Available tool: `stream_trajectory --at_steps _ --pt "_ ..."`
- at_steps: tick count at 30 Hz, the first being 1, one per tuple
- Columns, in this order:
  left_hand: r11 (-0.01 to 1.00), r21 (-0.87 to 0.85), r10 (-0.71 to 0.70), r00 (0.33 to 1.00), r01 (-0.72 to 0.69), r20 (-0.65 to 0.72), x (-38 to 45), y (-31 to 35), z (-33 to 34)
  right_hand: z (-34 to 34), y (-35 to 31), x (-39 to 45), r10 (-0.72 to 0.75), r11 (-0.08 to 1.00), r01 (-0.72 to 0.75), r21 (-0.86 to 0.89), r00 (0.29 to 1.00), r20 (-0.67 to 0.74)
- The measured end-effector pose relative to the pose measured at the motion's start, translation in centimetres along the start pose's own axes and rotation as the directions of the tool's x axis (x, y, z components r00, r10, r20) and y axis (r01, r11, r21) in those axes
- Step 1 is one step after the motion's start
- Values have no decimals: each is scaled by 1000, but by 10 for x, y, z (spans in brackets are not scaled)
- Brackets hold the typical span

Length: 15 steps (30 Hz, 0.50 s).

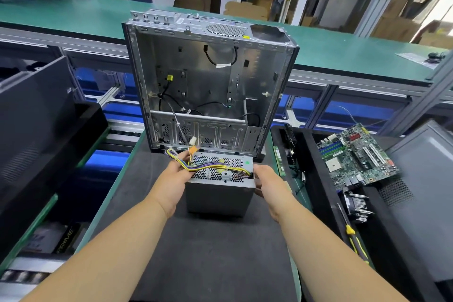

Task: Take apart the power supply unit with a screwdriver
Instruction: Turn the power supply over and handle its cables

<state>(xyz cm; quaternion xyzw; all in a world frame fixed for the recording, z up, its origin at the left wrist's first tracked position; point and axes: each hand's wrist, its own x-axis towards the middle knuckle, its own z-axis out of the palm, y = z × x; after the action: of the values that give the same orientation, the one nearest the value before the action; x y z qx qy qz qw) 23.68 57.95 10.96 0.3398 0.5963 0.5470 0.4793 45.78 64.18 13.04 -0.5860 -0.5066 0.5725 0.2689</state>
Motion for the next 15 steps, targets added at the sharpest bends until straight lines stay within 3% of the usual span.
stream_trajectory --at_steps 3,7,11,15 --pt "1000 -8 27 1000 -27 -6 5 6 -5 2 -14 0 -3 982 -4 -188 999 -34" --pt "1000 13 24 1000 -24 -4 5 12 -12 16 -39 2 -212 895 141 -424 969 -125" --pt "998 -1 58 998 -58 23 3 16 -11 48 -77 -3 -372 725 286 -626 928 -6" --pt "998 -9 68 997 -68 27 6 20 -10 82 -101 1 -295 704 305 -641 947 127"
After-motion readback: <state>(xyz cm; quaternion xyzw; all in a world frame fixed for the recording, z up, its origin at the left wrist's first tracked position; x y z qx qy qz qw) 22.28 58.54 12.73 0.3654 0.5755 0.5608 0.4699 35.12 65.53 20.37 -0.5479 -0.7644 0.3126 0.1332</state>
